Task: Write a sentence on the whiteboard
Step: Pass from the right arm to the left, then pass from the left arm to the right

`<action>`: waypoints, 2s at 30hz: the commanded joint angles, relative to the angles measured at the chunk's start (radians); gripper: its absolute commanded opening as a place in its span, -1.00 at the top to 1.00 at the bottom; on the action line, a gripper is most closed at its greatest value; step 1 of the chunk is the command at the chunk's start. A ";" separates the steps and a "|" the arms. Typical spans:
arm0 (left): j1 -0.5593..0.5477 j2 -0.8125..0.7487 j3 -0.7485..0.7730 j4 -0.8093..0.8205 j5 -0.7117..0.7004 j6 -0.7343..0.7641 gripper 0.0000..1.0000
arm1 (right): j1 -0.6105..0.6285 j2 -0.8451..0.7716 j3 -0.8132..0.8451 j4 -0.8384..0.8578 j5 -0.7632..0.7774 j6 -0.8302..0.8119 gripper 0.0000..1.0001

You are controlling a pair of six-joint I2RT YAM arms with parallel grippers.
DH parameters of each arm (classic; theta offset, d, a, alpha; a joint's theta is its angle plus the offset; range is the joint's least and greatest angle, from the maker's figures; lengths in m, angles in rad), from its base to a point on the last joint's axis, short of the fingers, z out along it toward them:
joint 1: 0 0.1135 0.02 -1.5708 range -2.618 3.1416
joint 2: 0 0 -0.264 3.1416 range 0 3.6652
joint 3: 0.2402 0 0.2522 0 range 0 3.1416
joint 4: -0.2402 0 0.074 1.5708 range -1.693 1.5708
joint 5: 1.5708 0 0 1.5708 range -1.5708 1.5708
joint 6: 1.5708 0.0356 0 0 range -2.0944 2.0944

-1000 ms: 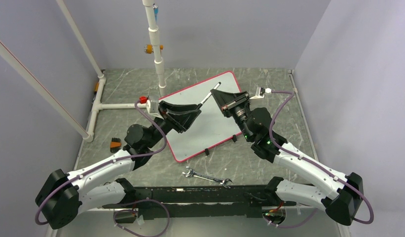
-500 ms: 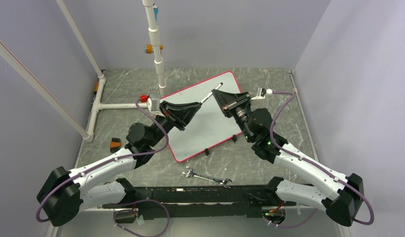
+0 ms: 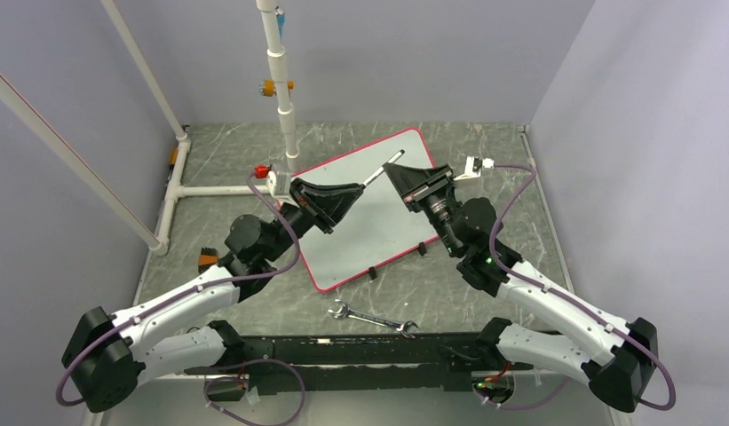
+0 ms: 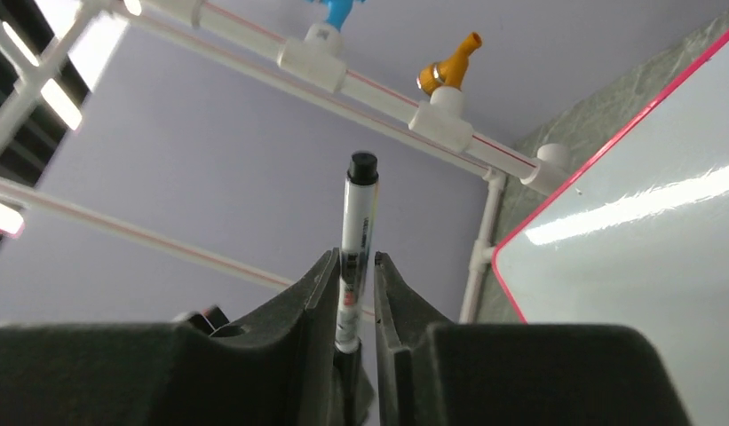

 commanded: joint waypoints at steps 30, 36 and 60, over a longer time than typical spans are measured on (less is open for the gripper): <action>0.186 -0.237 0.267 -0.642 0.374 0.033 1.00 | -0.422 0.169 0.135 0.454 -1.434 -0.149 -0.60; 0.201 -0.253 0.271 -0.629 0.501 0.033 1.00 | -0.385 0.180 0.182 0.356 -1.466 -0.222 -0.59; 0.202 -0.194 0.462 -0.912 0.628 0.190 1.00 | -0.291 0.207 0.271 0.154 -1.480 -0.403 0.01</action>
